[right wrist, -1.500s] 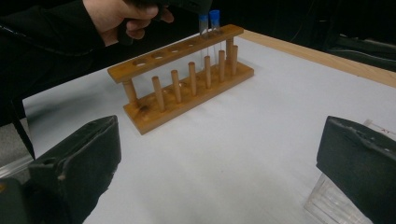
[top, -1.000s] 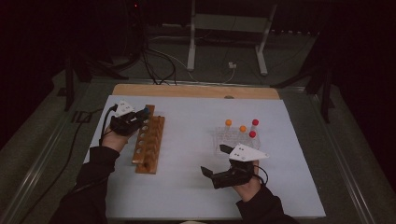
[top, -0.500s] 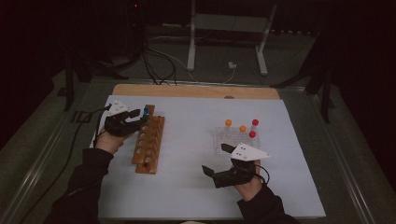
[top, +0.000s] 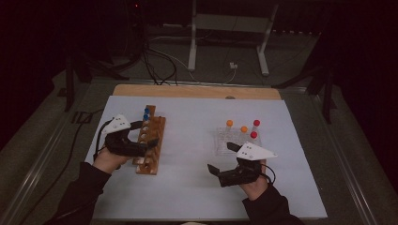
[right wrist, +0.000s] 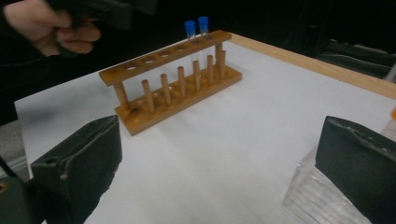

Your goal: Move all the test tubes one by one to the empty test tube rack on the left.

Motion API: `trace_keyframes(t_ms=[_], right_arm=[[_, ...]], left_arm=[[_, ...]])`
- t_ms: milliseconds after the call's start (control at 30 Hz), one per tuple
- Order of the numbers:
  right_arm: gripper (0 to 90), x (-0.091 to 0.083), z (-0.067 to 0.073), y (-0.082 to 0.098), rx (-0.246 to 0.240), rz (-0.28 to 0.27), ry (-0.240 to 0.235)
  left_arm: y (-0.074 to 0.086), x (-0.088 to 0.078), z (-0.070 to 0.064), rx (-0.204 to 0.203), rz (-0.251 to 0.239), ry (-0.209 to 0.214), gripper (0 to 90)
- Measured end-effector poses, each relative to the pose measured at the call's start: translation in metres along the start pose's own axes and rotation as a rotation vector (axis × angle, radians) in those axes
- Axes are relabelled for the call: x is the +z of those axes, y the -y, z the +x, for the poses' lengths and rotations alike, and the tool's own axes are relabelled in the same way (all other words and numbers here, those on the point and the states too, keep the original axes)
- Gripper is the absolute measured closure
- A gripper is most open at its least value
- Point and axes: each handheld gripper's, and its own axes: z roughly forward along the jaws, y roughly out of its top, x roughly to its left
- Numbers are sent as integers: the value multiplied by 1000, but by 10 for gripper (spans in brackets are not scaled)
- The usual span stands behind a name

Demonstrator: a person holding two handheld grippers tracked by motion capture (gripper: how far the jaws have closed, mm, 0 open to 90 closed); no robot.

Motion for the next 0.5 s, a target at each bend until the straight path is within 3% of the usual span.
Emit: trace_keyframes(t_ms=[233, 500], right_arm=[[0, -11, -9, 0, 2, -7, 43], [0, -31, -27, 0, 27, -41, 137]], left_arm=[[3, -1, -30, 23, -24, 100, 15], [10, 2, -56, 66, -11, 163, 15]])
